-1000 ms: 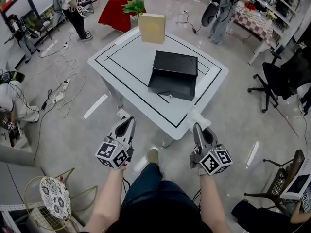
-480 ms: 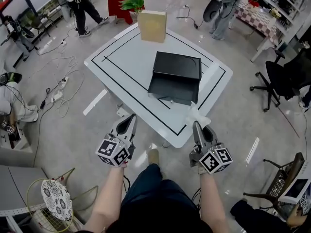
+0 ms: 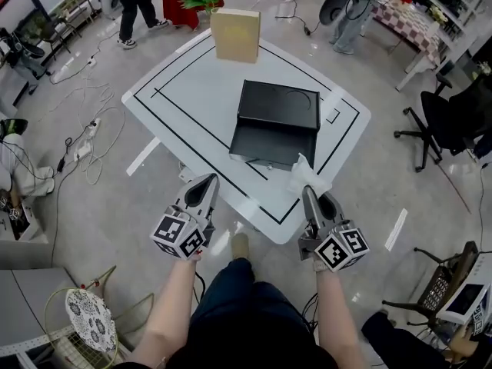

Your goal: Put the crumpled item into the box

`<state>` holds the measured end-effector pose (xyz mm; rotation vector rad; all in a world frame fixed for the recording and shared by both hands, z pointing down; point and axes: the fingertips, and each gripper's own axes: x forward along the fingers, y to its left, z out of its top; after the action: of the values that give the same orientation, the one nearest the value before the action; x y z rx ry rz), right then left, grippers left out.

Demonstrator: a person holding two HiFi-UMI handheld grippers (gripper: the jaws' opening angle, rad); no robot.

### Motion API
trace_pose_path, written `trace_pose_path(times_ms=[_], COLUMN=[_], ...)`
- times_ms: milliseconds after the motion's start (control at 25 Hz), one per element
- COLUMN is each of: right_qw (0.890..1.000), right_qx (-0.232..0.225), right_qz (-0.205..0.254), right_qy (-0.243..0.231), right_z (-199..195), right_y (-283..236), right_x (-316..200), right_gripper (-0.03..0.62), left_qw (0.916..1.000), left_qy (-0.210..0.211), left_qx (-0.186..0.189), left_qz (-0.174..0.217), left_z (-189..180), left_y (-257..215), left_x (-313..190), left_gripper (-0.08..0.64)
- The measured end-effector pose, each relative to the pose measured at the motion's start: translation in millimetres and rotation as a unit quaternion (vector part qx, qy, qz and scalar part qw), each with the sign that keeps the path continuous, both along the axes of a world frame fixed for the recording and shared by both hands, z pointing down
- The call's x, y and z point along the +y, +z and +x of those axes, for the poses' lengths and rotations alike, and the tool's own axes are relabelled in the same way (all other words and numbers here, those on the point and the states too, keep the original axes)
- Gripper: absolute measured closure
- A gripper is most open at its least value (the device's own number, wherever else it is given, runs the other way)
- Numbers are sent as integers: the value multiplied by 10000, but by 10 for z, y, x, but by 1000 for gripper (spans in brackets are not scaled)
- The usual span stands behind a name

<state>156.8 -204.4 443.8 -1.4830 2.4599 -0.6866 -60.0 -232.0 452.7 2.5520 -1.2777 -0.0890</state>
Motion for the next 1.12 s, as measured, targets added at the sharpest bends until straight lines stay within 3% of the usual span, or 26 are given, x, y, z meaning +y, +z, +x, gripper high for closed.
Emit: trace_pose_path(times_ms=[720,1120], right_qw=[9999,9966], right_qx=[-2,704], right_qz=[-115,-225], right_qy=[-80,-364], right_z=[-44,-216], right_y=[37,115], right_x=[-723,-999], right_gripper=[534,534], left_qw=[9998,9995], left_qy=[146,153], left_qx=[14,66], left_qz=[-136,-251], left_z=[43,16], left_y=[161,225], left_x=[-683,-927], left_gripper=[560,560])
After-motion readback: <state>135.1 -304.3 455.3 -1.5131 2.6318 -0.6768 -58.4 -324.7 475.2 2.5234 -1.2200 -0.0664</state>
